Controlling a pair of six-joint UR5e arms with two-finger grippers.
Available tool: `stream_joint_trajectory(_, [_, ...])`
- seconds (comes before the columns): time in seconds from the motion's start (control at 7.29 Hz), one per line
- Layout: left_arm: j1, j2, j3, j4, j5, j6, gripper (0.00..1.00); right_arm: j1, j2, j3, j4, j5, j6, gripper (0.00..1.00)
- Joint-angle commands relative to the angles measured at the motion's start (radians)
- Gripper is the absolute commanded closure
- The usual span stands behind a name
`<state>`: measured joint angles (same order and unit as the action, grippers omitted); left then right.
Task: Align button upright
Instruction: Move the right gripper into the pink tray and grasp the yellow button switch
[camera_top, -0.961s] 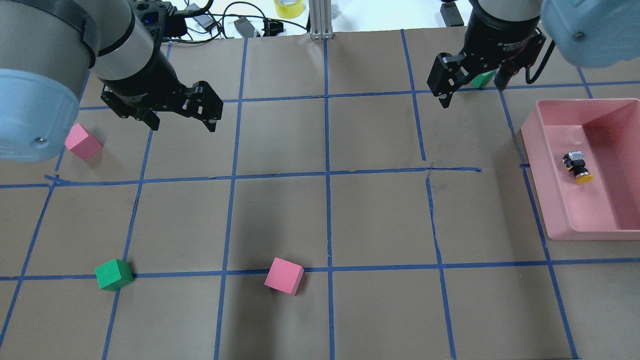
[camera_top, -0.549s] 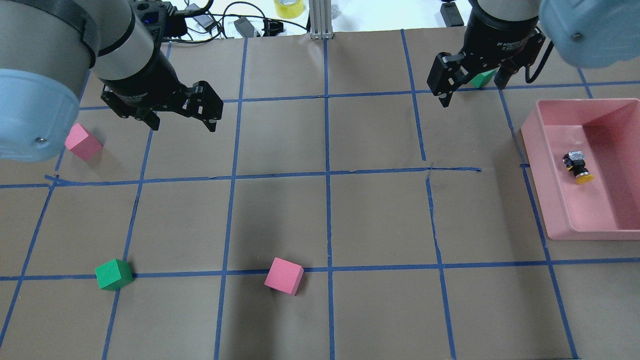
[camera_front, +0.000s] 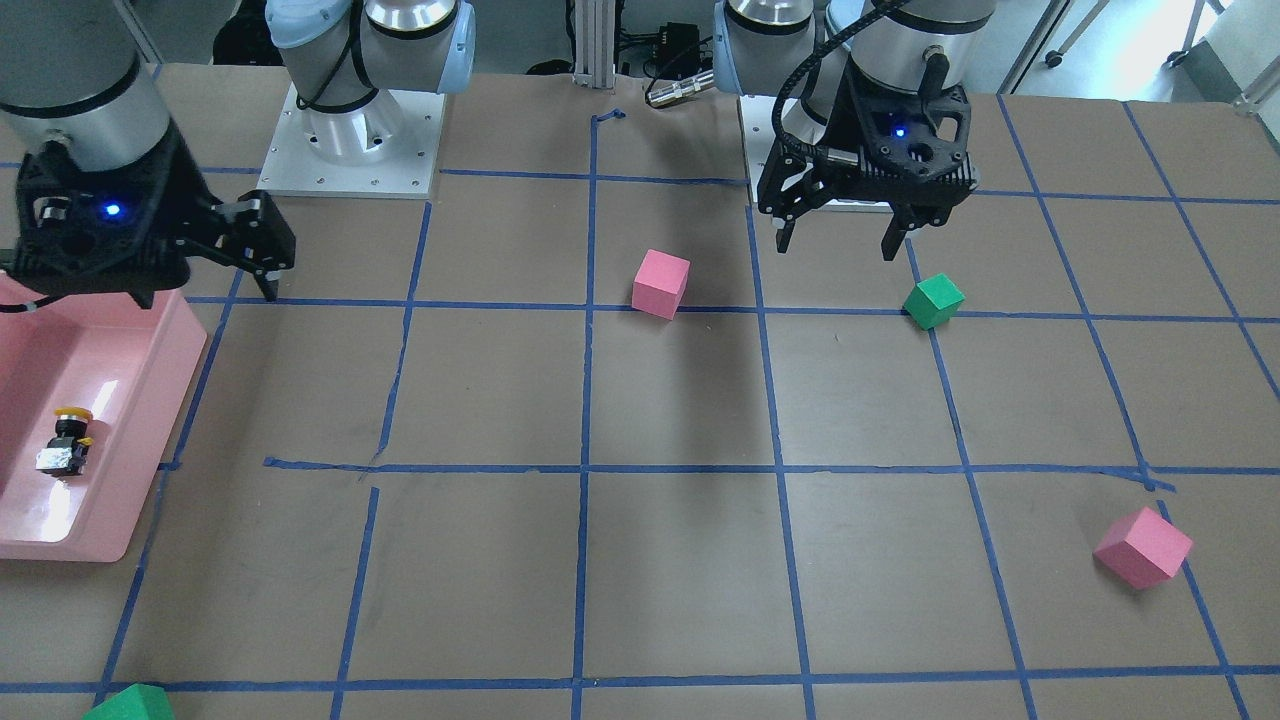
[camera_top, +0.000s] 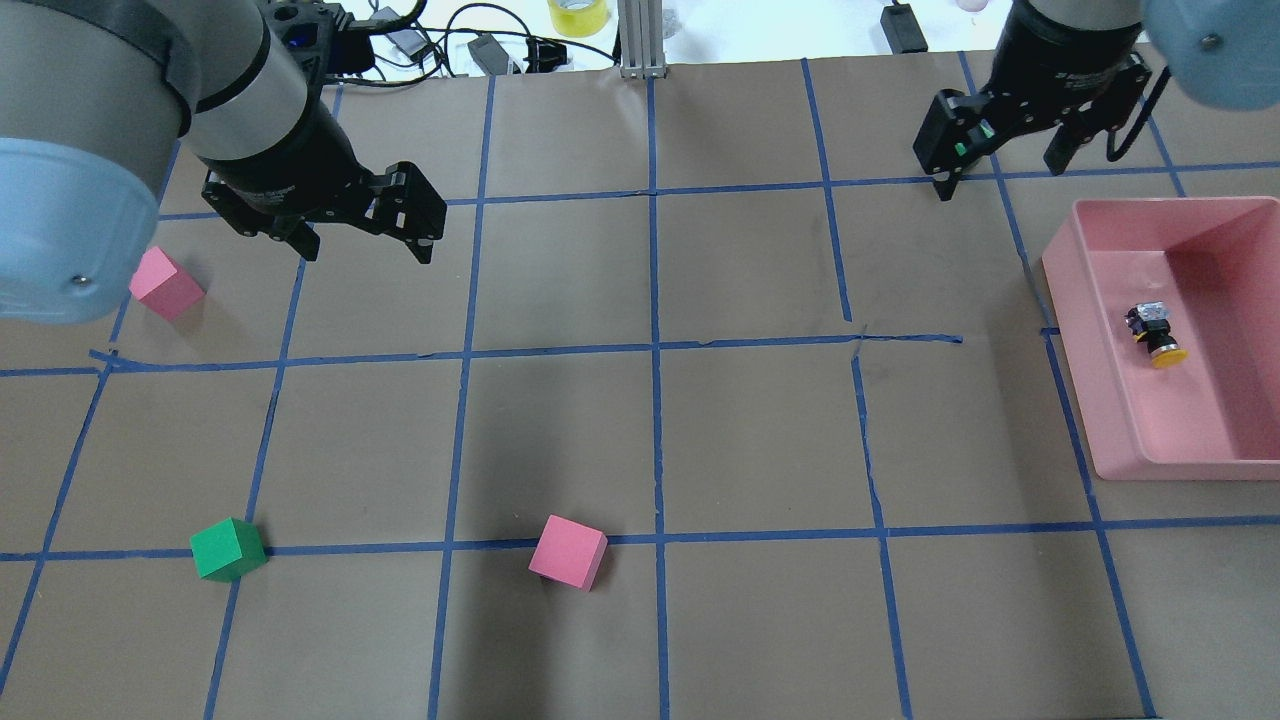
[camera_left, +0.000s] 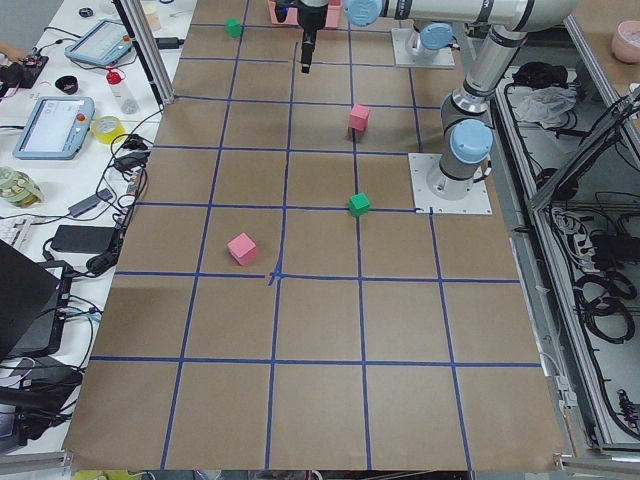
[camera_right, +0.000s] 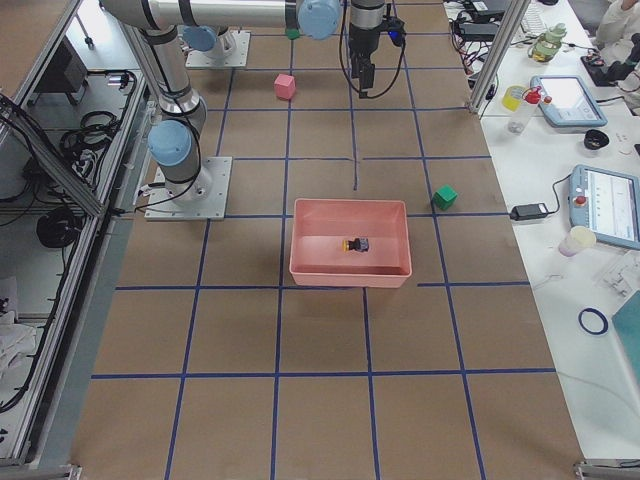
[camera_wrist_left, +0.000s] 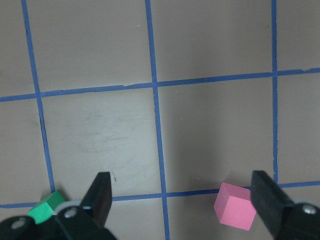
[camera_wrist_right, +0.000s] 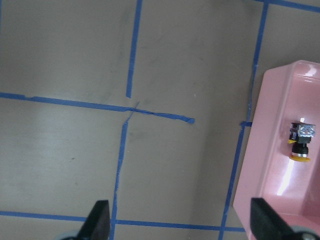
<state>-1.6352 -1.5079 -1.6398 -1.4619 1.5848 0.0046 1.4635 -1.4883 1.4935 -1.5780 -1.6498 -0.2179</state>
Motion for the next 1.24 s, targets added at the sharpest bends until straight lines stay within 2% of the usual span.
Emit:
stream_joint_trajectory(0.0, [0.000,0.000,0.000,0.000,0.000,0.000,0.00,-0.142,0.022,0.043,-0.057,0.001,-0.006,0.00])
stream_joint_trajectory(0.27, [0.000,0.000,0.000,0.000,0.000,0.000,0.00,-0.213,0.039,0.109,-0.167,-0.018,-0.130,0.00])
stream_joint_trajectory(0.69, [0.000,0.000,0.000,-0.002,0.001,0.000,0.00,-0.380,0.132,0.209,-0.345,-0.033,-0.315,0.00])
stream_joint_trajectory(1.1, [0.000,0.000,0.000,0.000,0.000,0.000,0.00,-0.451,0.212,0.255,-0.445,-0.024,-0.339,0.00])
